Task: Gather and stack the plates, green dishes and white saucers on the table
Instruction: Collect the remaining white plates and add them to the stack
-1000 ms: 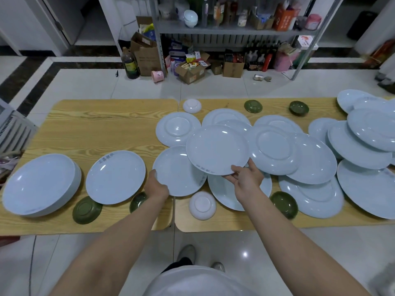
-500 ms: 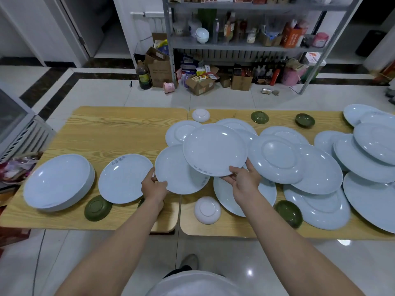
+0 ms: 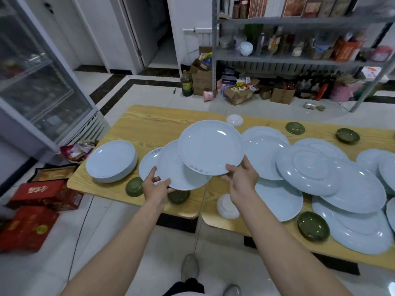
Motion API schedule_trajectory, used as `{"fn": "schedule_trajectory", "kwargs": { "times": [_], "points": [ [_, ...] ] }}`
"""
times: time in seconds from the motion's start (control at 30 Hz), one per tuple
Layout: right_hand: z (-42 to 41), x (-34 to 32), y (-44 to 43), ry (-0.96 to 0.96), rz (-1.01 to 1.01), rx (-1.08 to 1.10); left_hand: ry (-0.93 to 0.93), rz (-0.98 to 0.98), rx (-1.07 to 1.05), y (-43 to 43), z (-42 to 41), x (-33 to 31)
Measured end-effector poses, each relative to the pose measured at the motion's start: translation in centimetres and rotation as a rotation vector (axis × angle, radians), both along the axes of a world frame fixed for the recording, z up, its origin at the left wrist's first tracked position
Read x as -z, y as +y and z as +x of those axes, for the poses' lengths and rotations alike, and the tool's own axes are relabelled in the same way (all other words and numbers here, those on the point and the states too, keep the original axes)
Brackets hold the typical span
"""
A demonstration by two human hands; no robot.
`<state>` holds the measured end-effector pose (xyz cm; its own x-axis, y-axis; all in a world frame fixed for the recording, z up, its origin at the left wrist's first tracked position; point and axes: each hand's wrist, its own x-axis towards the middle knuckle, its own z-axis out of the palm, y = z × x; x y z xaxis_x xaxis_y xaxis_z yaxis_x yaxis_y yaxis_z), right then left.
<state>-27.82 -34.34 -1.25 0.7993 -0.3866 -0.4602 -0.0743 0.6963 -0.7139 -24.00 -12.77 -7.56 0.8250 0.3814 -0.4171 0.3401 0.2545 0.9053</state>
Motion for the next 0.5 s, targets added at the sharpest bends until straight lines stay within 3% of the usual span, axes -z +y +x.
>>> {"fn": "schedule_trajectory", "kwargs": {
  "times": [0.5],
  "points": [
    [-1.3, -1.7, 16.6, 0.035, 0.023, -0.107, -0.083, -0.135, -0.136, 14.2, -3.9, -1.7]
  ]
}}
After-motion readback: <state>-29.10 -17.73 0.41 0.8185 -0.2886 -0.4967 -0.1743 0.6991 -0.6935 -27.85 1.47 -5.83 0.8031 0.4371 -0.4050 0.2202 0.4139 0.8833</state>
